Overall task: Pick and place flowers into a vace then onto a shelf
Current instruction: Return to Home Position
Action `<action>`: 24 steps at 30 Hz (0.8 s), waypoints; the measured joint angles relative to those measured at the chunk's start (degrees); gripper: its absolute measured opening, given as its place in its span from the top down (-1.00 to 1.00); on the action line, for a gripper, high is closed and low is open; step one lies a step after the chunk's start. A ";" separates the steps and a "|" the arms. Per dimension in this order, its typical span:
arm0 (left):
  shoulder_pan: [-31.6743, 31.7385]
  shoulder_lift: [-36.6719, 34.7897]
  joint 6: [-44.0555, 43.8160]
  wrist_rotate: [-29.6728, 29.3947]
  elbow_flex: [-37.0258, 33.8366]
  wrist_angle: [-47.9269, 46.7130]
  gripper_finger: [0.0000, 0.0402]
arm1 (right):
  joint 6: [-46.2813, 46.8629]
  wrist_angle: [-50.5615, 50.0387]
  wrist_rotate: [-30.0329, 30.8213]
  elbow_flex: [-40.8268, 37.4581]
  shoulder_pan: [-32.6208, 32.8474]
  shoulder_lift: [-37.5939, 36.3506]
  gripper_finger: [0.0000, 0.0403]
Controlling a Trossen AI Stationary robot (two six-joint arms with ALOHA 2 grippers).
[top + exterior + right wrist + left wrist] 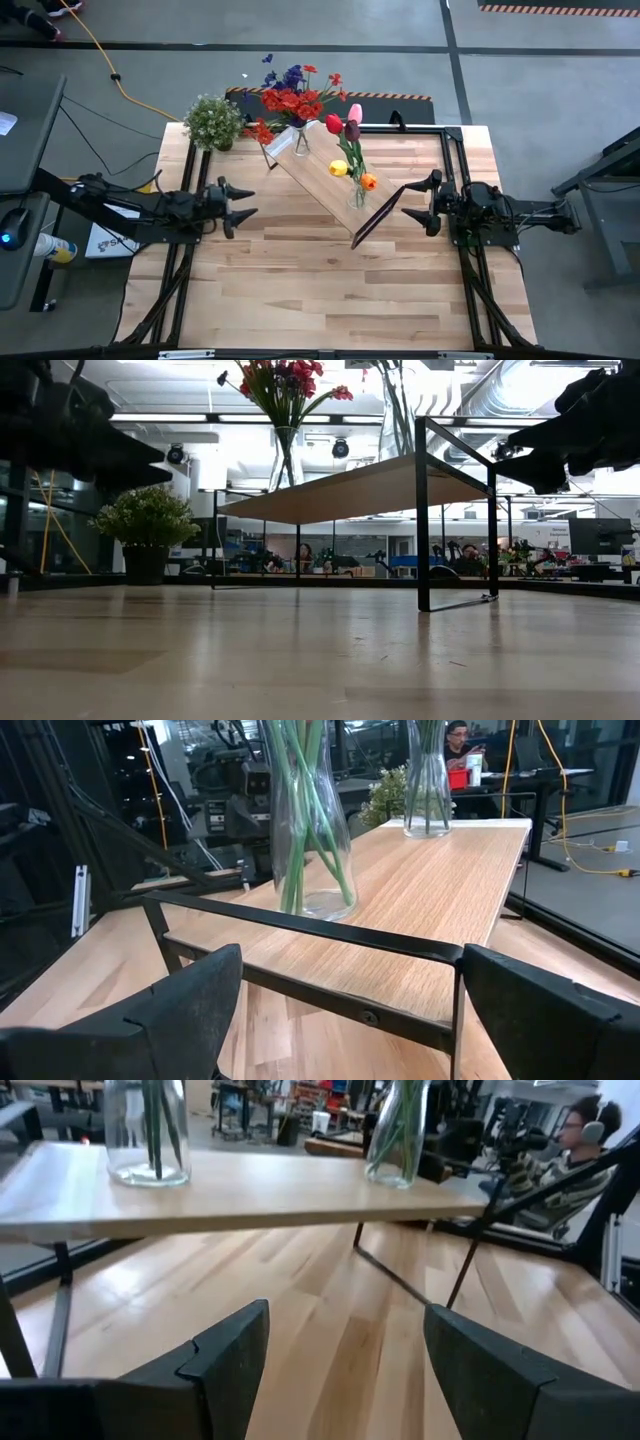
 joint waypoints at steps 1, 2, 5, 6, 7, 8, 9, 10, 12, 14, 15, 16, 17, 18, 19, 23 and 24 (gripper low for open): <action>0.02 0.43 -0.21 -0.01 0.00 -0.01 -0.49 | 0.04 0.00 0.00 0.00 0.00 0.00 -0.82; 0.02 0.78 -0.61 -0.01 0.00 -0.05 -0.49 | 0.06 0.02 -0.02 -0.01 0.00 0.01 -0.82; 0.02 1.13 -1.23 -0.01 0.00 -0.03 -0.49 | 0.08 0.17 -0.03 -0.04 0.00 0.00 -0.81; 0.02 1.13 -1.29 0.01 0.00 -0.03 -0.49 | 0.07 0.28 -0.06 -0.07 0.00 0.00 -0.81; 0.02 1.13 -1.27 -0.01 0.00 -0.03 -0.49 | 0.13 0.36 -0.09 -0.09 0.00 0.00 -0.81; 0.02 1.13 -1.25 -0.01 0.00 -0.03 -0.49 | 0.13 0.38 -0.11 -0.09 0.00 0.01 -0.82; 0.02 1.13 -1.22 -0.01 0.00 -0.03 -0.49 | 0.13 0.39 -0.11 -0.09 0.00 0.02 -0.82; 0.02 1.13 -1.22 -0.01 0.00 -0.03 -0.49 | 0.15 0.39 -0.11 -0.09 0.00 0.02 -0.82; 0.02 1.13 -1.25 -0.01 0.00 -0.03 -0.49 | 0.15 0.42 -0.11 -0.09 0.00 0.02 -0.82; 0.02 1.13 -1.26 -0.01 0.00 -0.03 -0.49 | 0.15 0.42 -0.11 -0.09 0.00 0.04 -0.81; 0.02 1.13 -1.27 -0.01 0.00 -0.03 -0.49 | 0.15 0.42 -0.11 -0.09 0.00 0.06 -0.81; 0.02 1.13 -1.25 -0.01 0.00 -0.03 -0.49 | 0.15 0.43 -0.11 -0.09 0.00 0.06 -0.82; 0.02 1.13 -1.27 -0.01 0.00 -0.03 -0.49 | 0.15 0.44 -0.11 -0.09 0.00 0.06 -0.82; 0.02 1.13 -1.27 -0.01 0.00 -0.03 -0.49 | 0.15 0.44 -0.13 -0.09 0.00 0.06 -0.82; 0.02 1.13 -1.26 -0.01 0.00 -0.03 -0.49 | 0.15 0.44 -0.13 -0.09 0.00 0.06 -0.82; 0.02 1.13 -3.05 0.00 0.24 1.05 -0.49 | 0.15 0.44 -0.11 -0.09 0.00 0.06 -0.81; 0.02 1.11 -4.70 0.01 0.44 1.21 -0.49 | 0.13 0.44 -0.11 -0.09 0.00 0.06 -0.81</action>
